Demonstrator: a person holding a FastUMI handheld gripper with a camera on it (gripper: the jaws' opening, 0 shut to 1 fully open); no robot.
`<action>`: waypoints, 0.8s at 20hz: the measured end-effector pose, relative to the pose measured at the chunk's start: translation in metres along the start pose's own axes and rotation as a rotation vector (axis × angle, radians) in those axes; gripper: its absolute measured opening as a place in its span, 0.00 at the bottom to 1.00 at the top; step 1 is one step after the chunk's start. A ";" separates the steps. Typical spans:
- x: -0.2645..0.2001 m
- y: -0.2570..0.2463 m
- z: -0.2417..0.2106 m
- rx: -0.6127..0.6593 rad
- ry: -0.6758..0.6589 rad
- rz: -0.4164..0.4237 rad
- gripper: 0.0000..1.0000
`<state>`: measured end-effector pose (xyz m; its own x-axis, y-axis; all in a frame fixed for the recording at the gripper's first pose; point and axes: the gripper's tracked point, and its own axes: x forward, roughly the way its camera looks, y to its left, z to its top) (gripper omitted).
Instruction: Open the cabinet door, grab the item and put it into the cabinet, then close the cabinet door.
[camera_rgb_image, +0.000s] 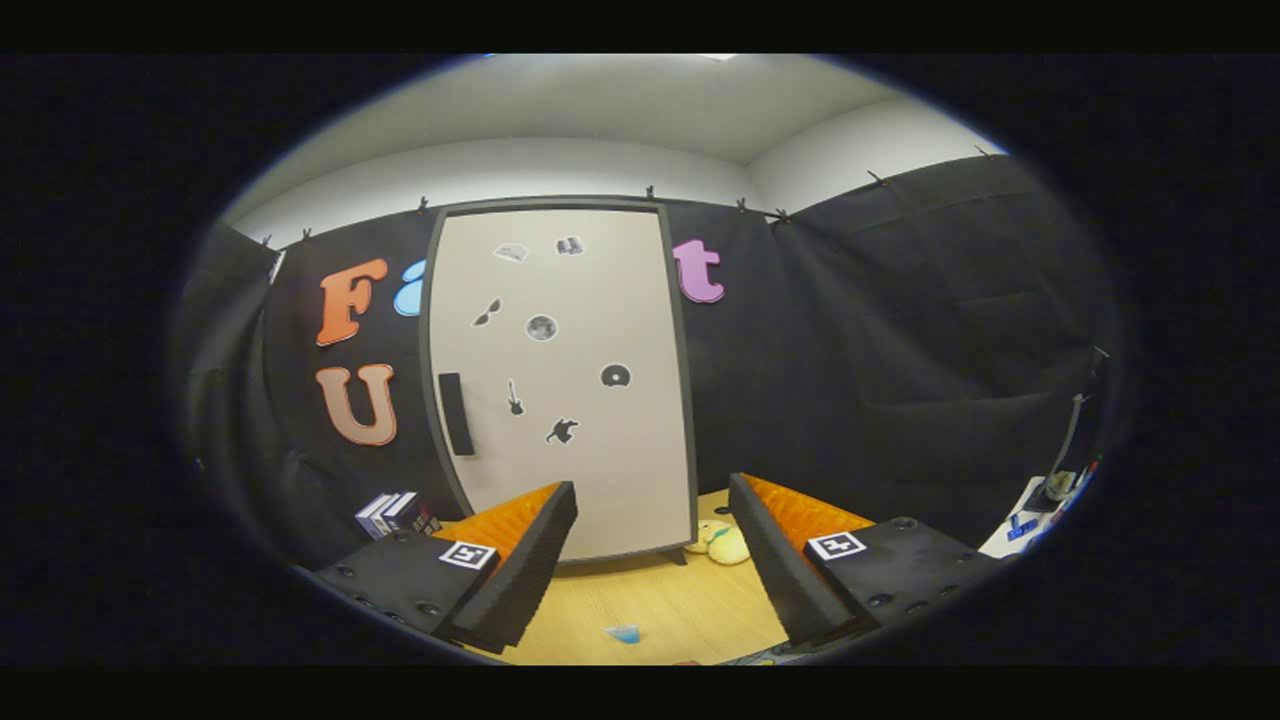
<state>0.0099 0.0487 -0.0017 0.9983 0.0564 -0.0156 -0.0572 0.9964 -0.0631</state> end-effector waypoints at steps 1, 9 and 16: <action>0.006 0.013 0.000 -0.010 0.002 0.022 0.98; 0.058 0.114 0.004 -0.056 0.030 0.179 0.98; 0.106 0.181 0.018 -0.106 0.030 0.259 0.98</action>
<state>0.1060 0.2364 0.0036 0.9494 0.3051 -0.0745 -0.3133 0.9366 -0.1567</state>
